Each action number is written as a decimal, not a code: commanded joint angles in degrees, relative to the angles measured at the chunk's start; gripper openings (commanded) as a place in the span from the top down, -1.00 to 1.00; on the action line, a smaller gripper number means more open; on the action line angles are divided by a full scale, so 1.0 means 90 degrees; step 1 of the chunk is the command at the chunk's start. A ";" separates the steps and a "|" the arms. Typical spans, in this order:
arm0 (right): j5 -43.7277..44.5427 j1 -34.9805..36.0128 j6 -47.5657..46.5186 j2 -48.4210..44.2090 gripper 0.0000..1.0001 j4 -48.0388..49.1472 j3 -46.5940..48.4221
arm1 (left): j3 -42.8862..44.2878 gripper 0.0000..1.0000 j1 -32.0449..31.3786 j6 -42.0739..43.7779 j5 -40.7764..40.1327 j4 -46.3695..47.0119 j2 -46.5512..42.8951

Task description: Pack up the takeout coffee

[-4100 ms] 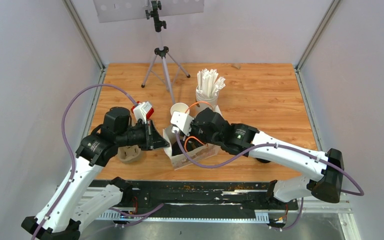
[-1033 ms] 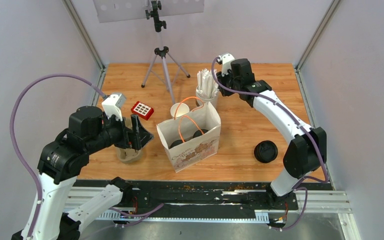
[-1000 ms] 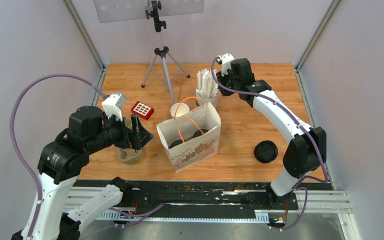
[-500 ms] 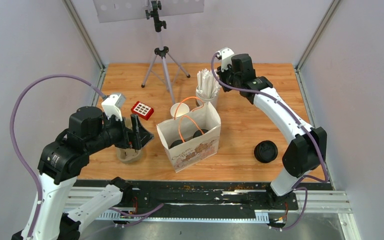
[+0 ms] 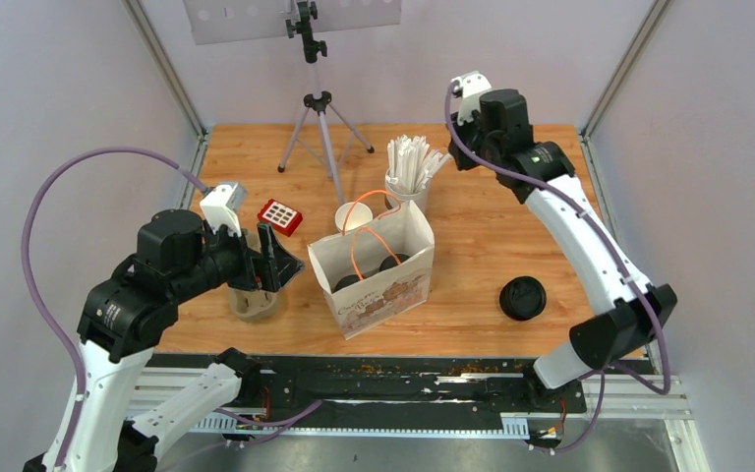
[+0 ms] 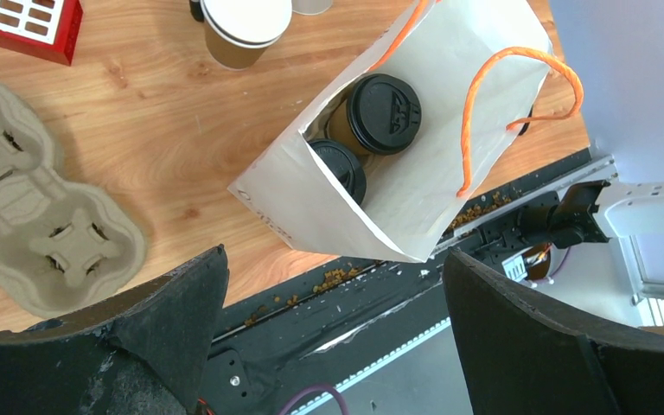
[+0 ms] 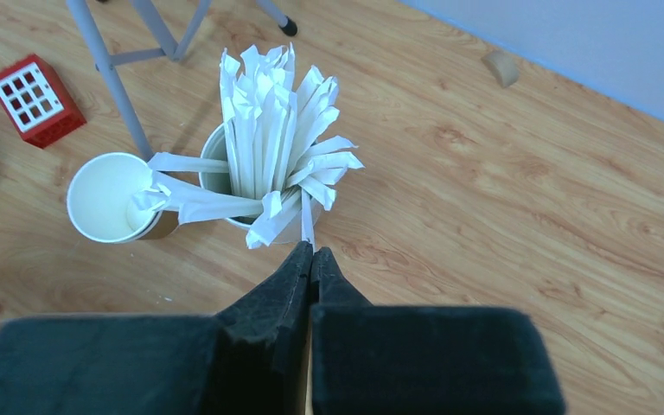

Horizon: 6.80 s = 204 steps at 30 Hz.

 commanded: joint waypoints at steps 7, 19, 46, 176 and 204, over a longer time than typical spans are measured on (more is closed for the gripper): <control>0.0713 0.0006 0.1067 -0.1784 1.00 -0.1316 0.0798 | -0.0078 -1.00 -0.0020 -0.0148 -0.0098 0.0485 -0.0033; 0.0114 0.0006 0.2406 -0.2709 1.00 -0.3428 0.2086 | -0.0096 -1.00 -0.0021 -0.0136 -0.0034 0.0562 0.0054; -0.2556 0.0029 0.4235 -0.3378 1.00 -0.0732 -0.0671 | -0.0210 -1.00 -0.0021 -0.0184 -0.0261 0.0657 -0.0015; -0.2538 -0.0634 -0.2572 -0.2241 1.00 0.1951 -0.1189 | -0.0136 -1.00 -0.0021 0.0029 -0.0990 -0.0071 -0.0478; -0.2668 -0.0580 0.2471 -0.4931 1.00 -0.0191 -0.1063 | -0.0151 -1.00 -0.0020 0.0274 -0.1633 0.0625 -0.0648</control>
